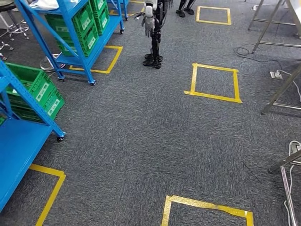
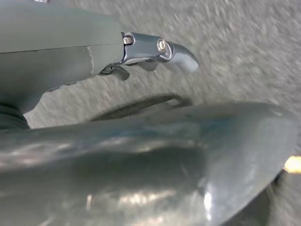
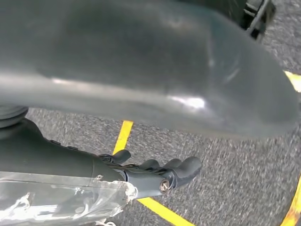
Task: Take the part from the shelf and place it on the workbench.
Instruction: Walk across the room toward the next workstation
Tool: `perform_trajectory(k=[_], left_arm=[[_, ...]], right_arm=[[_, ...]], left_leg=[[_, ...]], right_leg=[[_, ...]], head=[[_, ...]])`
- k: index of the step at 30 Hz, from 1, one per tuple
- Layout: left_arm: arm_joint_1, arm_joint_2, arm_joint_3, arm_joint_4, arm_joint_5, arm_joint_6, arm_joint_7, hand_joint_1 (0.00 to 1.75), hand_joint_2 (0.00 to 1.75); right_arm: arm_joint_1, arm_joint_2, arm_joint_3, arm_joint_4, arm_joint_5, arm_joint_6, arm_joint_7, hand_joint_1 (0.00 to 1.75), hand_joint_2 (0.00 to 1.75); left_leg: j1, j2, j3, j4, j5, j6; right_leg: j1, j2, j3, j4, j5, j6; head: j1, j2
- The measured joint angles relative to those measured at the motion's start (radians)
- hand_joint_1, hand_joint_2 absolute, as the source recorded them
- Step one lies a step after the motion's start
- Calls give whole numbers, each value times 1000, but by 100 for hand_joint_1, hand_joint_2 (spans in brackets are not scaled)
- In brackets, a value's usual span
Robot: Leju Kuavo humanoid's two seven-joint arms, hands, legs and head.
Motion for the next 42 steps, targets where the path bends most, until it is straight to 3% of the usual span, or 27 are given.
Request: perform_trajectory(k=[2, 4, 6, 7, 8, 9, 11, 13, 15, 16, 18, 19, 21, 22, 23, 25, 27, 29, 30, 31, 33, 35, 37, 38, 39, 40, 42], left_arm=[[3, -1, -25, 4, -6, 36, 18, 0, 0], [2, -1, -40, 8, -6, 48, 30, 0, 0], [1, 0, -50, 10, -7, 40, 36, 0, 0], [0, 0, -53, 10, -8, 33, 38, 0, 0], [0, 0, -55, 10, -9, 25, 39, 0, 0], [0, 0, -57, 11, -9, 19, 40, 0, 0], [0, 0, -60, 11, -10, 8, 41, 0, 0], [-1, 0, -63, 12, -10, -6, 41, 0, 0], [-1, 1, -65, 12, -9, -17, 42, 0, 0], [0, 1, -66, 12, -8, -19, 42, 0, 0], [-1, 2, -67, 12, -8, -22, 42, 0, 0], [-1, 2, -69, 13, -8, -23, 42, 0, 0], [-1, 3, -71, 13, -7, -25, 41, 0, 0], [-1, 3, -72, 13, -7, -26, 41, 0, 0], [-1, 3, -72, 14, -6, -28, 39, 0, 0], [-1, 3, -73, 15, -6, -31, 37, 0, 0], [-2, 2, -74, 17, -6, -33, 36, 0, 0], [-2, 1, -75, 19, -6, -33, 38, 0, 0], [-2, 1, -75, 21, -6, -33, 38, 0, 0], [-2, 1, -75, 22, -6, -33, 38, 0, 0], [-3, 0, -75, 23, -6, -33, 38, 0, 0], [-4, 0, -75, 23, -6, -33, 40, 0, 0], [-5, 0, -76, 23, -6, -33, 46, 0, 0], [-5, 0, -76, 23, -6, -34, 51, 0, 0], [-5, 0, -76, 23, -7, -35, 54, 0, 0], [-5, 0, -76, 23, -8, -36, 57, 0, 0], [-6, 1, -76, 23, -10, -39, 58, 0, 0]], right_arm=[[8, -3, -5, -13, 6, 13, 7, 0, 0], [18, -6, -12, -28, 17, 25, 18, 0, 0], [34, -7, -19, -42, 30, 34, 32, 0, 0], [42, -8, -22, -50, 36, 37, 37, 0, 0], [48, -8, -24, -58, 42, 40, 40, 0, 0], [52, -8, -26, -66, 46, 41, 42, 0, 0], [55, -9, -30, -79, 52, 44, 44, 0, 0], [58, -9, -34, -89, 58, 47, 49, 0, 0], [62, -10, -39, -101, 62, 51, 54, 0, 0], [65, -10, -40, -107, 63, 52, 55, 0, 0], [69, -10, -42, -116, 63, 54, 55, 0, 0], [71, -10, -43, -118, 64, 55, 56, 0, 0], [78, -10, -46, -124, 70, 60, 63, 0, 0], [82, -10, -48, -129, 76, 66, 70, 0, 0], [86, -10, -51, -136, 85, 73, 77, 0, 0], [90, -9, -58, -153, 104, 86, 89, 0, 0], [95, -8, -66, -170, 122, 95, 97, 0, 0], [102, -8, -74, -185, 132, 102, 101, 0, 0], [103, -8, -76, -191, 134, 103, 102, 0, 0], [104, -8, -77, -197, 135, 104, 103, 0, 0], [104, -7, -79, -208, 136, 104, 104, 0, 0], [107, -6, -83, -213, 141, 106, 106, 0, 0], [115, -4, -91, -216, 158, 114, 113, 0, 0], [118, -2, -96, -218, 171, 118, 118, 0, 0], [119, -1, -101, -219, 185, 120, 123, 0, 0], [119, 0, -106, -220, 197, 121, 127, 0, 0], [116, 4, -118, -220, 219, 121, 133, 0, 0]], left_leg=[[3, -26, 1, -2, 10, 13], [4, -49, 0, -3, 15, 23], [1, -78, -2, -3, 17, 30], [0, -94, -3, -3, 17, 31], [-1, -110, -2, -3, 18, 31], [-2, -126, -2, -2, 19, 31], [-4, -153, -2, 1, 20, 27], [-4, -173, -6, 3, 22, 18], [-1, -194, -14, 3, 26, 7], [-1, -190, -18, 6, 24, 3], [-3, -148, -44, 55, -13, -6], [-3, -117, -70, 112, -48, -10], [0, -85, -135, 249, -114, -20], [3, -80, -154, 289, -124, -24], [6, -76, -154, 293, -114, -27], [10, -54, -96, 191, -53, -33], [11, -5, -21, 57, -8, -33], [9, 13, 6, 6, -3, -20], [7, -2, 4, 7, -4, -9], [8, -14, 4, 6, -3, -2], [10, -36, 5, 4, -1, 11], [12, -59, 6, 3, -1, 20], [10, -89, 7, 3, -2, 24], [9, -105, 9, 3, -3, 25], [9, -122, 13, 3, -3, 24], [10, -138, 16, 3, -5, 22], [9, -166, 21, 6, -9, 15]], right_leg=[[-4, 35, -2, 28, -26, 13], [-5, 99, -46, 135, -88, 20], [-4, 119, -107, 265, -143, 19], [-3, 120, -122, 293, -145, 17], [-2, 122, -120, 282, -127, 14], [-2, 128, -98, 230, -92, 11], [-4, 175, -34, 85, -24, 3], [-6, 212, -1, 9, -2, -4], [-4, 200, 3, 2, -1, -13], [-4, 188, 5, 0, 3, -20], [-8, 159, 7, -8, 9, -31], [-8, 144, 6, -10, 10, -34], [-7, 110, 5, -10, 8, -36], [-7, 93, 5, -10, 7, -35], [-8, 78, 5, -10, 6, -34], [-10, 52, 9, -10, 2, -28], [-6, 32, 14, -7, -7, -16], [-1, 12, 21, -7, -14, -4], [-2, 2, 27, -9, -16, 1], [-4, 1, 32, -8, -20, 7], [-8, 40, 19, 32, -50, 17], [-10, 97, -42, 160, -111, 21], [-9, 116, -112, 285, -146, 19], [-9, 119, -128, 301, -136, 17], [-9, 124, -124, 273, -105, 15], [-10, 133, -103, 215, -63, 13], [-16, 182, -50, 78, 1, 10]], head=[[5, 0], [11, 0], [15, 0], [16, 0], [17, 0], [17, 0], [18, 0], [18, 0], [18, 0], [18, 0], [11, 0], [8, 0], [4, 0], [4, 0], [4, 0], [3, 0], [2, 0], [4, 0], [5, 0], [7, 0], [11, 0], [16, 0], [18, 0], [19, 0], [19, 0], [19, 0], [20, 0]])
